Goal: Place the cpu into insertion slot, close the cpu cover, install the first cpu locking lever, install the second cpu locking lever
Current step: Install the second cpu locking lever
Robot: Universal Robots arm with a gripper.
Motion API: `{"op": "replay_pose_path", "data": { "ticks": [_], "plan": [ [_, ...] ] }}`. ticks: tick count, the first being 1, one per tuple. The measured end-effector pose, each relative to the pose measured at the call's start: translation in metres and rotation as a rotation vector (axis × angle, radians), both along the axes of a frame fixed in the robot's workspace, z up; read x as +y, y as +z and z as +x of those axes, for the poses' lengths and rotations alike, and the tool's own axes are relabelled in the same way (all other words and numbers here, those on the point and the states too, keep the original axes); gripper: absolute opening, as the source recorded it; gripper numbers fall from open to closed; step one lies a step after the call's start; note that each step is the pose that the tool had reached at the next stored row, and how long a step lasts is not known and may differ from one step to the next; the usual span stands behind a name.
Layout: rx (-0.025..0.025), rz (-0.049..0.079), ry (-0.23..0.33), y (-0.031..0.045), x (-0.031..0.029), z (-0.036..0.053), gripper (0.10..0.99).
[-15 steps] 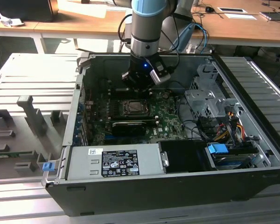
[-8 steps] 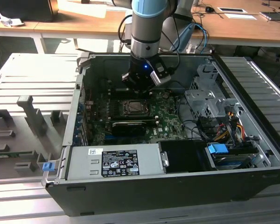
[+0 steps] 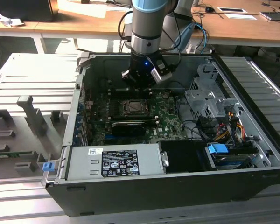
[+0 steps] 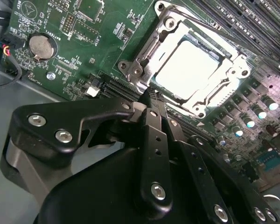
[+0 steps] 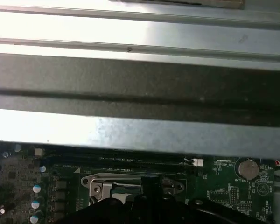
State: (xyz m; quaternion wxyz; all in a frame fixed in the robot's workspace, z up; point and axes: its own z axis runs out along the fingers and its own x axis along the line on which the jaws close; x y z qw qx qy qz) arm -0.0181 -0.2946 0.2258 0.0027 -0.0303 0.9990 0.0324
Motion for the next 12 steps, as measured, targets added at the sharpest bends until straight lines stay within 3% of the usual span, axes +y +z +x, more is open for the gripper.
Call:
{"op": "replay_pose_path", "data": {
  "ticks": [4,12],
  "plan": [
    [0.0,0.0,0.0,0.0026,-0.0008,0.0,0.106],
    [0.0,0.0,0.0,0.0026,-0.0166,0.0,0.106]
  ]
}}
